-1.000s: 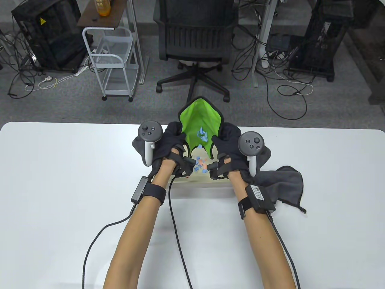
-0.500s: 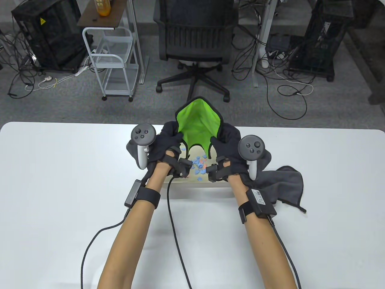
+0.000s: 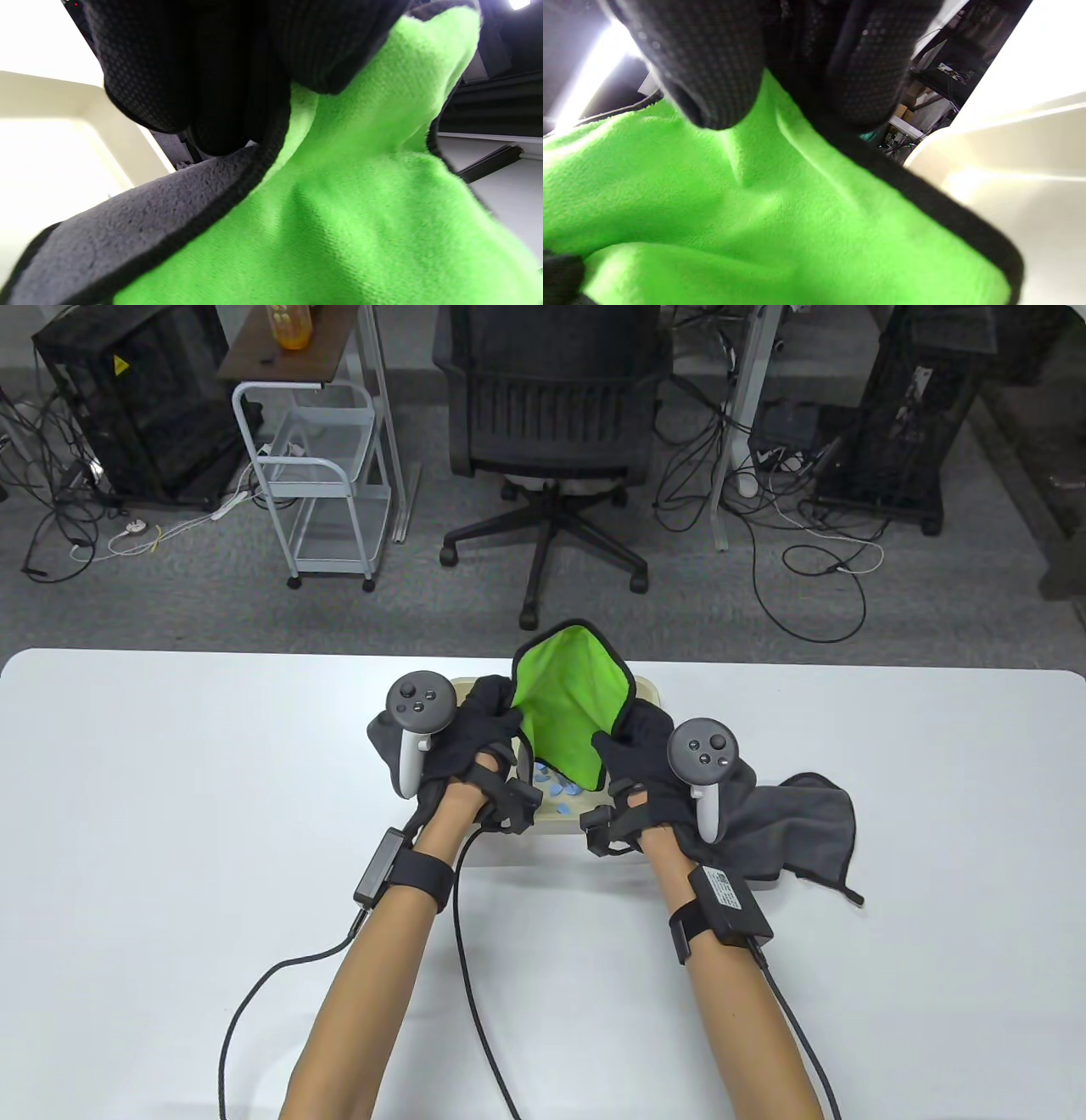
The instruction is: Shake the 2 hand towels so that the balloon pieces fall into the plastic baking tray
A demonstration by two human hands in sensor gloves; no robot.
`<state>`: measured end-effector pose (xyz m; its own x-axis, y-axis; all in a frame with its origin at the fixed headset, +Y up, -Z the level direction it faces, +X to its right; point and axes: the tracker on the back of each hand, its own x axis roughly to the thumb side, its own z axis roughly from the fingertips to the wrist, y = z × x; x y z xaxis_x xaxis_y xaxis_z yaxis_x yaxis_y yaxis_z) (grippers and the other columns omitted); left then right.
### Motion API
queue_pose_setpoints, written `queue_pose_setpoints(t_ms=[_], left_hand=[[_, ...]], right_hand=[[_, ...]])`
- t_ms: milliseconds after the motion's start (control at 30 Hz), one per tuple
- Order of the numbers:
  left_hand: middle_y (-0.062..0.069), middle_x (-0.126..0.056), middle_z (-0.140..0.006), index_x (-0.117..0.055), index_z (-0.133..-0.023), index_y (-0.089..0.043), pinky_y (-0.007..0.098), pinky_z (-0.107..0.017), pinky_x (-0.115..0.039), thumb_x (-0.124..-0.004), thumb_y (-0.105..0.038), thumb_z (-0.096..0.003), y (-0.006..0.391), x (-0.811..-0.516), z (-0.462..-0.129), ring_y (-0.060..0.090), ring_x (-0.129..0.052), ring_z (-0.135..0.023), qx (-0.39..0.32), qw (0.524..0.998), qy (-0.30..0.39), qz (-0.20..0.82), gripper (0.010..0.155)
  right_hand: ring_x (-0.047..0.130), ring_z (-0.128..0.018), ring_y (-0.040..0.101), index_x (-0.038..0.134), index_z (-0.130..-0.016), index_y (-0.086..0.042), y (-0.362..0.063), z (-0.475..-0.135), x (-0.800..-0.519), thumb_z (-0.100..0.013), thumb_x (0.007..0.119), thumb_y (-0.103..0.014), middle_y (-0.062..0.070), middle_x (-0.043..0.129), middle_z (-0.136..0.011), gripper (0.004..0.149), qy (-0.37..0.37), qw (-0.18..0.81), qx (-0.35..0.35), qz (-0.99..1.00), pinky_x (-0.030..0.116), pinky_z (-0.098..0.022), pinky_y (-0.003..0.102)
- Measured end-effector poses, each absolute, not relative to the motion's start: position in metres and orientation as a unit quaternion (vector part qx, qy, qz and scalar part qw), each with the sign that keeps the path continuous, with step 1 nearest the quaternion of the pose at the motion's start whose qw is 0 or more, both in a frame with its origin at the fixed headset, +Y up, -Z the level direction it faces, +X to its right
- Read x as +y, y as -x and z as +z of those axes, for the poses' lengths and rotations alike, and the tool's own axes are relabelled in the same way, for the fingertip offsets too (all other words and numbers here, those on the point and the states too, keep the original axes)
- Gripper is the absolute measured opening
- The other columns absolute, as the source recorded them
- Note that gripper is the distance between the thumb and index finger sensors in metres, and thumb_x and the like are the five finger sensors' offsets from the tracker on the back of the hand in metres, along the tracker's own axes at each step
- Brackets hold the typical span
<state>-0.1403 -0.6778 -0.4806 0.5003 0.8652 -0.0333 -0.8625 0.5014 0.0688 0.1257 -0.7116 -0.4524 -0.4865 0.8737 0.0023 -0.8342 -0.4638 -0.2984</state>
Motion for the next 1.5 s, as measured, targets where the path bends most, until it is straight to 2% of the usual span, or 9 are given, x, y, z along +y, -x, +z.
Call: queue_pose_setpoints(t_ms=[67, 133, 167, 400, 667, 833, 1100, 1333, 1500], left_hand=[[-0.012, -0.091, -0.076, -0.07, -0.072, -0.045, 0.042, -0.052, -0.091, -0.081, -0.031, -0.0372, 0.138, -0.664, -0.481, 0.023, -0.104, -0.075, 0.03, 0.865, -0.023, 0.501, 0.04], [-0.012, -0.091, -0.076, -0.07, -0.073, -0.045, 0.043, -0.053, -0.09, -0.081, -0.031, -0.0373, 0.135, -0.65, -0.483, 0.024, -0.103, -0.076, 0.025, 0.863, -0.02, 0.504, 0.039], [-0.011, -0.091, -0.076, -0.07, -0.073, -0.044, 0.044, -0.053, -0.09, -0.081, -0.031, -0.0375, 0.133, -0.645, -0.483, 0.024, -0.103, -0.076, 0.025, 0.865, -0.016, 0.501, 0.039], [-0.011, -0.092, -0.076, -0.07, -0.074, -0.043, 0.044, -0.053, -0.089, -0.081, -0.031, -0.0377, 0.116, -0.613, -0.48, 0.025, -0.103, -0.076, 0.002, 0.874, -0.018, 0.485, 0.04], [-0.009, -0.093, -0.076, -0.071, -0.074, -0.042, 0.045, -0.055, -0.088, -0.082, -0.03, -0.0377, 0.121, -0.59, -0.469, 0.026, -0.103, -0.077, -0.024, 0.91, -0.028, 0.414, 0.04], [-0.008, -0.093, -0.075, -0.072, -0.074, -0.041, 0.046, -0.057, -0.086, -0.083, -0.029, -0.0378, 0.157, -0.575, -0.459, 0.026, -0.102, -0.079, -0.002, 0.918, -0.046, 0.394, 0.04], [-0.006, -0.092, -0.077, -0.071, -0.076, -0.039, 0.049, -0.06, -0.082, -0.082, -0.027, -0.0387, 0.245, -0.565, -0.446, 0.028, -0.098, -0.083, 0.068, 0.929, -0.064, 0.359, 0.04], [-0.004, -0.088, -0.081, -0.07, -0.077, -0.037, 0.053, -0.064, -0.076, -0.081, -0.025, -0.0401, 0.322, -0.588, -0.445, 0.032, -0.092, -0.088, 0.154, 0.906, -0.059, 0.39, 0.04], [-0.006, -0.087, -0.083, -0.069, -0.076, -0.038, 0.053, -0.066, -0.072, -0.081, -0.026, -0.0398, 0.354, -0.629, -0.44, 0.031, -0.089, -0.091, 0.195, 0.905, -0.053, 0.375, 0.04]], right_hand=[[0.087, -0.083, 0.018, 0.074, -0.081, -0.033, -0.13, -0.451, -0.71, -0.036, 0.089, -0.04, 0.003, 0.064, -0.105, 0.048, 0.076, 0.506, -0.099, 0.854, 0.085, -0.057, 0.033], [0.068, -0.097, 0.03, 0.054, -0.097, -0.036, -0.136, -0.445, -0.711, -0.037, 0.087, -0.044, 0.001, 0.05, -0.113, 0.068, 0.068, 0.514, -0.061, 0.853, 0.073, -0.066, 0.043], [0.063, -0.099, 0.032, 0.049, -0.099, -0.037, -0.14, -0.442, -0.712, -0.037, 0.086, -0.045, 0.001, 0.047, -0.114, 0.073, 0.067, 0.516, -0.053, 0.852, 0.07, -0.067, 0.045], [0.051, -0.103, 0.037, 0.04, -0.102, -0.03, -0.175, -0.398, -0.734, -0.038, 0.084, -0.048, 0.005, 0.039, -0.117, 0.079, 0.043, 0.484, -0.002, 0.874, 0.063, -0.07, 0.051], [0.042, -0.105, 0.04, 0.042, -0.103, -0.03, -0.176, -0.341, -0.73, -0.04, 0.079, -0.052, 0.005, 0.038, -0.118, 0.077, -0.049, 0.395, 0.012, 0.917, 0.056, -0.072, 0.056], [0.041, -0.105, 0.041, 0.044, -0.103, -0.03, -0.164, -0.319, -0.723, -0.039, 0.077, -0.054, 0.007, 0.039, -0.118, 0.076, -0.102, 0.361, -0.002, 0.927, 0.055, -0.071, 0.058], [0.042, -0.105, 0.043, 0.046, -0.103, -0.029, -0.158, -0.32, -0.731, -0.04, 0.076, -0.054, 0.009, 0.04, -0.118, 0.074, -0.118, 0.357, 0.026, 0.926, 0.055, -0.071, 0.059], [0.041, -0.105, 0.042, 0.046, -0.103, -0.029, -0.156, -0.32, -0.734, -0.04, 0.076, -0.055, 0.01, 0.04, -0.118, 0.074, -0.129, 0.336, 0.036, 0.932, 0.055, -0.071, 0.059], [0.042, -0.105, 0.042, 0.046, -0.103, -0.029, -0.157, -0.321, -0.737, -0.04, 0.076, -0.055, 0.01, 0.04, -0.118, 0.074, -0.127, 0.335, 0.042, 0.933, 0.055, -0.071, 0.059]])
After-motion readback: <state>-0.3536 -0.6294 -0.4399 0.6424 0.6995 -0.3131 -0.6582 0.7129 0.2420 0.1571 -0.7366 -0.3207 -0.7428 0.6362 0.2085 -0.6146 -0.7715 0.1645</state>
